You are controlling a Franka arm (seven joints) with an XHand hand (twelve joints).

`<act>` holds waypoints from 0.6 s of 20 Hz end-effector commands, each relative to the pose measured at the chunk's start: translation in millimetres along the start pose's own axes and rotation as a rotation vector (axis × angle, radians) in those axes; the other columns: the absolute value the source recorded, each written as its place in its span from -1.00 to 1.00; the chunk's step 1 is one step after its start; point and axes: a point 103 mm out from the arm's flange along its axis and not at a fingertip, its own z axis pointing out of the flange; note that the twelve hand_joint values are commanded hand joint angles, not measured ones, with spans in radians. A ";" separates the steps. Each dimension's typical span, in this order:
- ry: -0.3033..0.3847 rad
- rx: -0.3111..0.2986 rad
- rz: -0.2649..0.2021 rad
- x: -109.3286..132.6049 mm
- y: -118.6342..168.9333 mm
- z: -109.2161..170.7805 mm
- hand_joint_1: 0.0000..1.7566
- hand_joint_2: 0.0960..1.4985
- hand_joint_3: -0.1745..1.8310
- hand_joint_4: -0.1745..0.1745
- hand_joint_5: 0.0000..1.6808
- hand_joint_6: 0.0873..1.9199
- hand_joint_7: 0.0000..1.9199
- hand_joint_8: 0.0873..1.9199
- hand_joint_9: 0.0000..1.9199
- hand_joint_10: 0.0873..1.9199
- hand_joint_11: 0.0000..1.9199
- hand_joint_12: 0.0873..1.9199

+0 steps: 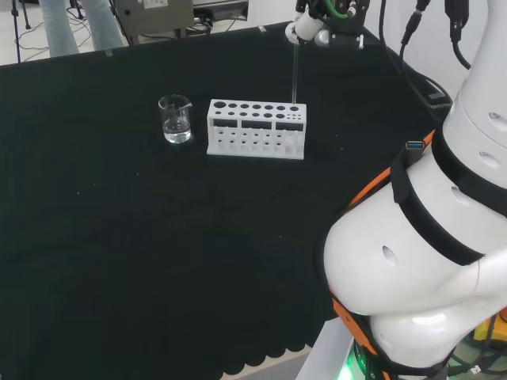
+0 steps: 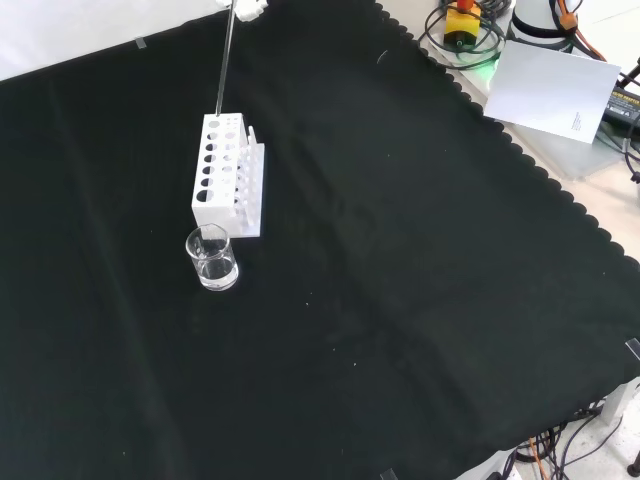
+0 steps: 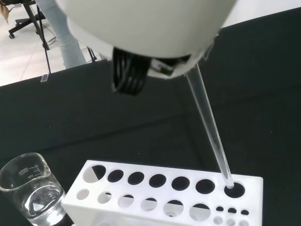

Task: Put the glass rod back on the white test tube rack.

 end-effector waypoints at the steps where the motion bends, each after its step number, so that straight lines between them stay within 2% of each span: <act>1: 0.002 0.006 0.000 0.5 0.9 1.2 0.40 -0.51 0.15 -1.00 0.67 -0.44 0.76 -0.17 1.00 -0.42 0.43 -0.34; 12: 0.007 0.020 -0.009 -9.5 7.4 13.8 0.40 -0.51 0.15 -1.00 0.67 -0.44 0.76 -0.17 1.00 -0.42 0.43 -0.34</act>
